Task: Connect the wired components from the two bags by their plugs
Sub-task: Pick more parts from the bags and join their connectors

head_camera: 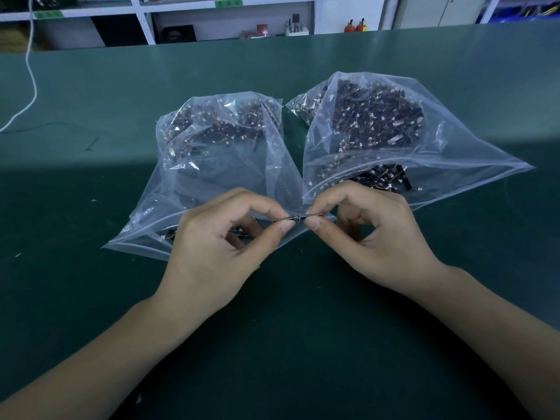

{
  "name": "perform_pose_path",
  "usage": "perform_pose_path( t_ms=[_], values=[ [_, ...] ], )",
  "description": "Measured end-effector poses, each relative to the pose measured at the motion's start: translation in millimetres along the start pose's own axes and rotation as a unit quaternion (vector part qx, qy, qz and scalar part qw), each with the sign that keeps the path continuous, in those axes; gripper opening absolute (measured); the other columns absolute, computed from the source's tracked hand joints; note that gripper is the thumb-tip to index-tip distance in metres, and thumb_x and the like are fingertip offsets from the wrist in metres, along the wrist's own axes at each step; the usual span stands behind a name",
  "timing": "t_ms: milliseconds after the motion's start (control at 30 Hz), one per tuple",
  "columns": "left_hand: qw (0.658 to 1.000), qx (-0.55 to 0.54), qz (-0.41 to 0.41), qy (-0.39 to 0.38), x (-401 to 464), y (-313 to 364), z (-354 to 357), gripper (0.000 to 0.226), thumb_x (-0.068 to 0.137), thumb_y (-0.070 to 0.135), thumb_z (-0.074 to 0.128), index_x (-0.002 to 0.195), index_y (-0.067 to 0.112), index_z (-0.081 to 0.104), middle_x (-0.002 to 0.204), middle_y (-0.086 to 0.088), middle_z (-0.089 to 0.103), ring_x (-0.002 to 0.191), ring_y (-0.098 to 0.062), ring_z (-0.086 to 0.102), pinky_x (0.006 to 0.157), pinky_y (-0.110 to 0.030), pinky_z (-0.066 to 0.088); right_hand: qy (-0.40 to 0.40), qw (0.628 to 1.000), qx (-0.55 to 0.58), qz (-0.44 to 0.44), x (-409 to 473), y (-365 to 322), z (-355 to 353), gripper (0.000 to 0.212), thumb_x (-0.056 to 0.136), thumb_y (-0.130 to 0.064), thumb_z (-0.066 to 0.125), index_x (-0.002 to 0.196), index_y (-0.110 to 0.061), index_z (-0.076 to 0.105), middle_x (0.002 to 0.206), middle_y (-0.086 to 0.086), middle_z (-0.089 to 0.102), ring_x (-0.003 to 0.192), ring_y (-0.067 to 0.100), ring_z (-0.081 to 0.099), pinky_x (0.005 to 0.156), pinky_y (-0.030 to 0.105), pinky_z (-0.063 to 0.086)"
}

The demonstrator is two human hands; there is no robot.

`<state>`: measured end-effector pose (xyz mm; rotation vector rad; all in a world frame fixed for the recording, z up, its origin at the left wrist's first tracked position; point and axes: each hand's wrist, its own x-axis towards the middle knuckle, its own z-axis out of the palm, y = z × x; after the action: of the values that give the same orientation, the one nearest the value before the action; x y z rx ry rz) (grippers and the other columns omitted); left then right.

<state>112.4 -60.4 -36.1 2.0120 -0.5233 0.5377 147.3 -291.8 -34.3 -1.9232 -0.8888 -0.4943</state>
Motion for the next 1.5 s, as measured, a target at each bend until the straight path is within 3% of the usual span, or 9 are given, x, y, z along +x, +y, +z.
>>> perform_pose_path(
  t_ms=[400, 633, 800, 867, 1033, 1133, 1233, 1367, 1500],
  values=[
    [1.0, 0.018, 0.02, -0.001, 0.9, 3.1, 0.3, 0.007, 0.091, 0.019, 0.083, 0.093, 0.015, 0.077, 0.088, 0.007, 0.073, 0.072, -0.017, 0.073, 0.055, -0.028, 0.055, -0.035, 0.999, 0.018, 0.0, -0.6, 2.2, -0.9, 0.006, 0.1, -0.015, 0.072, 0.097, -0.011, 0.068, 0.078, -0.043, 0.054, 0.049, 0.008, 0.049, 0.049, 0.025, 0.04],
    [0.991, 0.117, 0.061, 0.005, 3.7, 4.7, -7.5, 0.046, 0.103, 0.04, 0.068, 0.066, 0.012, 0.064, 0.059, 0.011, 0.058, 0.054, -0.012, 0.058, 0.054, -0.029, 0.046, 0.009, 0.993, 0.053, 0.109, 0.8, 19.7, -14.9, 0.006, 0.102, -0.021, 0.067, 0.098, -0.021, 0.063, 0.089, -0.001, 0.073, 0.061, 0.029, 0.061, 0.056, 0.036, 0.045],
    [0.982, 0.179, 0.06, 0.001, 4.7, 2.1, -12.1, 0.058, 0.11, 0.04, 0.057, 0.061, 0.008, 0.06, 0.056, 0.002, 0.056, 0.055, -0.024, 0.058, 0.052, -0.046, 0.047, 0.05, 0.979, -0.075, 0.182, 1.7, 41.5, -24.6, 0.013, 0.094, -0.018, 0.073, 0.087, -0.026, 0.064, 0.077, -0.011, 0.067, 0.06, 0.012, 0.058, 0.063, 0.016, 0.043],
    [0.978, 0.199, 0.069, -0.007, 5.8, 1.1, -13.2, 0.059, 0.111, 0.04, 0.055, 0.063, 0.008, 0.06, 0.06, 0.001, 0.058, 0.061, -0.026, 0.062, 0.056, -0.048, 0.05, 0.058, 0.974, -0.095, 0.199, 1.6, 44.3, -26.4, 0.011, 0.089, -0.022, 0.073, 0.084, -0.026, 0.065, 0.074, -0.012, 0.065, 0.062, 0.01, 0.058, 0.063, 0.011, 0.042],
    [0.952, 0.283, 0.106, -0.044, 10.3, -6.4, -15.6, 0.048, 0.11, 0.039, 0.054, 0.069, 0.015, 0.063, 0.073, 0.009, 0.066, 0.11, -0.016, 0.072, 0.099, -0.046, 0.051, 0.097, 0.963, -0.141, 0.206, 2.9, 49.1, -31.4, 0.01, 0.093, -0.027, 0.077, 0.085, -0.028, 0.072, 0.073, -0.013, 0.069, 0.068, 0.011, 0.064, 0.067, 0.017, 0.05],
    [0.947, 0.304, 0.078, -0.067, 10.3, -11.5, -16.7, 0.026, 0.108, 0.034, 0.057, 0.091, 0.021, 0.073, 0.09, 0.012, 0.072, 0.093, -0.017, 0.07, 0.092, -0.043, 0.054, 0.083, 0.947, -0.238, 0.202, 0.8, 52.2, -34.6, 0.005, 0.096, -0.032, 0.077, 0.09, -0.033, 0.077, 0.075, -0.016, 0.069, 0.069, 0.008, 0.062, 0.068, 0.03, 0.052],
    [0.931, 0.353, 0.028, -0.087, 8.3, -12.8, -18.5, 0.021, 0.102, 0.038, 0.064, 0.114, 0.026, 0.076, 0.104, 0.011, 0.076, 0.103, -0.022, 0.071, 0.088, -0.038, 0.053, 0.056, 0.932, -0.298, 0.198, 0.6, 53.9, -37.1, 0.007, 0.098, -0.029, 0.074, 0.095, -0.035, 0.078, 0.074, -0.011, 0.063, 0.069, 0.011, 0.054, 0.065, 0.031, 0.045],
    [0.915, 0.391, -0.006, -0.096, 7.2, -13.1, -18.7, 0.028, 0.094, 0.049, 0.069, 0.112, 0.03, 0.077, 0.098, 0.012, 0.077, 0.1, -0.024, 0.073, 0.073, -0.031, 0.042, 0.065, 0.931, -0.295, 0.206, 1.6, 52.2, -35.5, 0.033, 0.098, -0.028, 0.071, 0.079, -0.044, 0.05, 0.065, -0.007, 0.054, 0.061, 0.008, 0.052, 0.057, 0.026, 0.033],
    [0.917, 0.386, -0.004, -0.102, 9.0, -13.6, -20.9, 0.027, 0.094, 0.049, 0.067, 0.113, 0.033, 0.079, 0.103, 0.015, 0.078, 0.104, -0.021, 0.073, 0.079, -0.033, 0.048, 0.072, 0.939, -0.276, 0.193, -0.4, 45.6, -30.1, 0.013, 0.098, -0.024, 0.071, 0.094, -0.035, 0.075, 0.06, -0.01, 0.054, 0.06, 0.009, 0.057, 0.061, 0.024, 0.043]
  ],
)
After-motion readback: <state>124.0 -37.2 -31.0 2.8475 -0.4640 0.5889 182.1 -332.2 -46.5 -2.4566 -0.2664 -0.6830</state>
